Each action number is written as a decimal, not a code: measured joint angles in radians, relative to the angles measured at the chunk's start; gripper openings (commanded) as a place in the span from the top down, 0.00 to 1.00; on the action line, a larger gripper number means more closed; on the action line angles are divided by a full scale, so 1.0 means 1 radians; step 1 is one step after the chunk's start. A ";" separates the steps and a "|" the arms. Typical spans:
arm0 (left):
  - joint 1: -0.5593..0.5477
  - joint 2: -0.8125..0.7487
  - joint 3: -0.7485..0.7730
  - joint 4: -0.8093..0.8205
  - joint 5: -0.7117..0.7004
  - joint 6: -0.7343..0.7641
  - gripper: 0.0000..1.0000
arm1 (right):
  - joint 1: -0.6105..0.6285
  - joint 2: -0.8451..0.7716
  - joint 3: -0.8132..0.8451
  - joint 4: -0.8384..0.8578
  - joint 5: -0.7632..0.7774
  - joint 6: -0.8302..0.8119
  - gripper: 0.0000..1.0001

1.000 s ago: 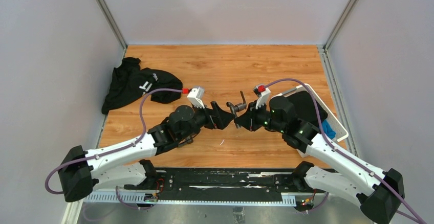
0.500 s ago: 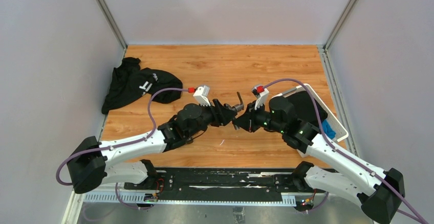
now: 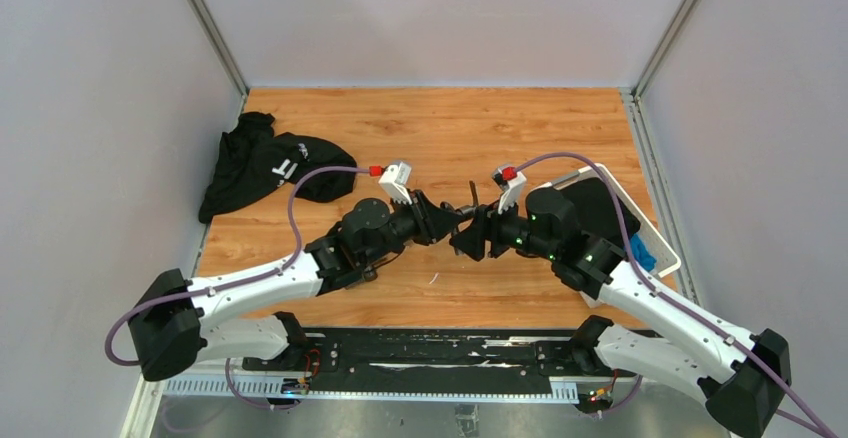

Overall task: Install the water faucets
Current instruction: Adjust the water faucet at the center of the board.

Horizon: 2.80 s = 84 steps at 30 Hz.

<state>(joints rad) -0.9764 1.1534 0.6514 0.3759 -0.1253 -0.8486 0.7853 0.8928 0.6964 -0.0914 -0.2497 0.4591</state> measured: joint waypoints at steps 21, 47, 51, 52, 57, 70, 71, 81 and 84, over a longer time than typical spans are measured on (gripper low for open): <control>0.220 -0.047 0.367 -0.798 0.813 0.683 1.00 | -0.265 -0.016 0.243 -0.259 -0.600 -0.175 0.14; 0.235 0.023 0.478 -1.134 0.982 0.922 1.00 | 0.072 0.278 0.360 -0.375 -0.613 -0.359 0.36; 0.241 0.022 0.478 -1.146 0.996 0.925 1.00 | 0.075 0.285 0.360 -0.362 -0.606 -0.360 0.43; 0.242 0.021 0.478 -1.145 0.998 0.925 1.00 | 0.077 0.285 0.359 -0.357 -0.599 -0.360 0.43; 0.242 0.016 0.478 -1.141 0.993 0.925 1.00 | 0.086 0.272 0.347 -0.328 -0.563 -0.353 0.41; 0.226 -0.007 0.467 -1.083 0.998 0.924 1.00 | 0.109 0.164 0.252 -0.191 -0.548 -0.285 0.21; 0.226 -0.010 0.467 -1.080 0.996 0.924 1.00 | 0.109 0.161 0.251 -0.191 -0.547 -0.283 0.20; 0.244 -0.044 0.428 -1.004 1.012 0.882 1.00 | 0.102 0.063 0.208 -0.153 -0.499 -0.235 0.15; 0.251 -0.055 0.420 -0.967 1.025 0.855 1.00 | 0.101 0.063 0.170 -0.116 -0.489 -0.205 0.17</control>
<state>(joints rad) -0.7254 1.0985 1.0718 -0.5911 0.8997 0.0067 0.8864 0.9558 0.8661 -0.2077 -0.7391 0.2539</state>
